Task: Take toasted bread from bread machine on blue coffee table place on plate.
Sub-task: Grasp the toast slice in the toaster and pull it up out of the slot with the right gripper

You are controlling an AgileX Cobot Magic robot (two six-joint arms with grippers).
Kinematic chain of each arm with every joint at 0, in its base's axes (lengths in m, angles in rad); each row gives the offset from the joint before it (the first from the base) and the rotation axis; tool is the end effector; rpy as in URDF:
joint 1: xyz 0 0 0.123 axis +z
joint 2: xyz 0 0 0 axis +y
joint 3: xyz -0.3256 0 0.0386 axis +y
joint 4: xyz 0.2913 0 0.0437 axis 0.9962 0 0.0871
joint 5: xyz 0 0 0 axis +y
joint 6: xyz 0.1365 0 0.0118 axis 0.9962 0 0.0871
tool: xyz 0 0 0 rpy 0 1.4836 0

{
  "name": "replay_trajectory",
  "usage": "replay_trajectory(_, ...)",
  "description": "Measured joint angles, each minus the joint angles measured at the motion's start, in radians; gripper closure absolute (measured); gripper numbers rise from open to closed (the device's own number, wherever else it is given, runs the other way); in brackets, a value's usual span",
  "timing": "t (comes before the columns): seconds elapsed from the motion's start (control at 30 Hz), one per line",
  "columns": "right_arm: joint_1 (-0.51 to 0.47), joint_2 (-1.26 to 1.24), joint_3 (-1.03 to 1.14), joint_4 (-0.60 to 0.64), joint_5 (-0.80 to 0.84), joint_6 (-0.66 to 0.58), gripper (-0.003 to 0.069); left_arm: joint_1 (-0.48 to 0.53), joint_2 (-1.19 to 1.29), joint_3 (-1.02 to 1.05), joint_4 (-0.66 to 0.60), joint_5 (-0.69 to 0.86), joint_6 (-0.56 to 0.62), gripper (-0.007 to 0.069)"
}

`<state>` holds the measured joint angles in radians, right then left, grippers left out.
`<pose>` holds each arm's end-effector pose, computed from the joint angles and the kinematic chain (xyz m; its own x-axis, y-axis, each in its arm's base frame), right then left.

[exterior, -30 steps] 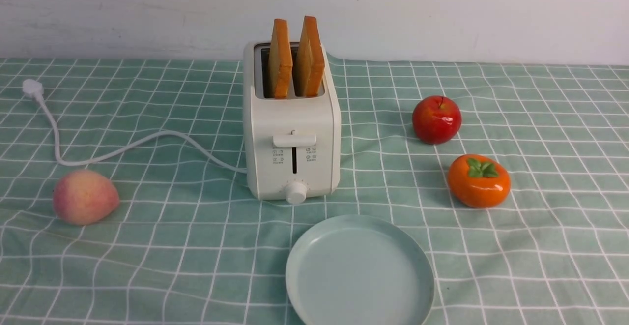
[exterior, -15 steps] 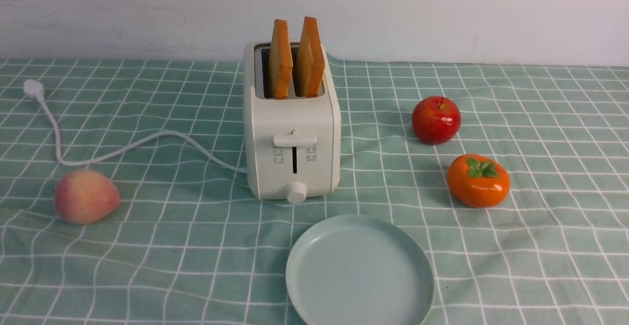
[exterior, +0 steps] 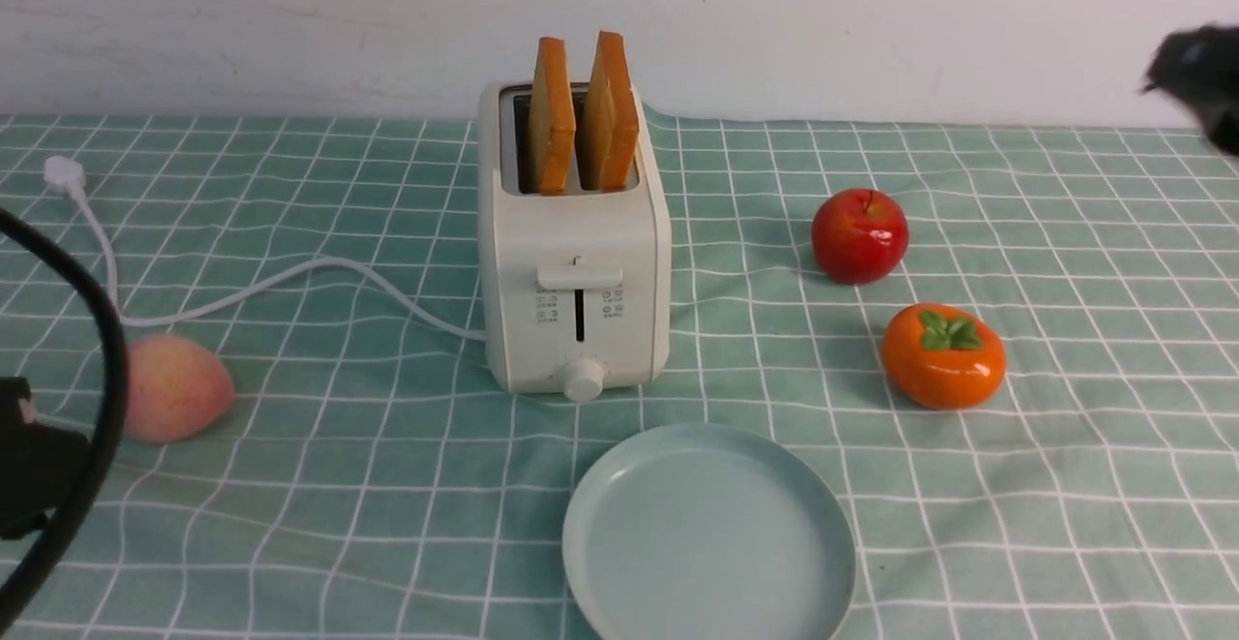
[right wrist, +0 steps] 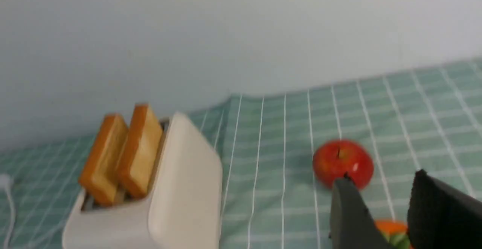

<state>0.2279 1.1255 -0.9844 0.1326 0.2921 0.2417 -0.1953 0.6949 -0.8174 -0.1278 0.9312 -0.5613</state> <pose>0.3086 0.0769 0.3895 -0.4001 0.2770 -0.8736 -0.1249 0.9279 0.3513 0.1552 -0.0450 0.3504 -0.6782 -0.4697 -0.5652 -0.1683 0.8479 -0.5027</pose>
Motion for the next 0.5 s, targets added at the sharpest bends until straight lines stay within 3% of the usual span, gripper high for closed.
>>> replay_trajectory(0.17, 0.09, 0.179, -0.17, 0.021, 0.316, -0.029, 0.0419, 0.0, 0.053, 0.0, -0.005, -0.054, 0.013, 0.0388)
replay_trajectory(0.37, 0.171, 0.339, -0.343, 0.062, 0.362, -0.071, 0.0417, -0.071, 0.073, 0.0, -0.009, -0.13, 0.107, 0.0388)
replay_trajectory(0.5, 0.237, 0.507, -0.555, 0.105, 0.36, -0.117, 0.0393, -0.171, 0.073, 0.0, -0.012, -0.193, 0.282, 0.0388)
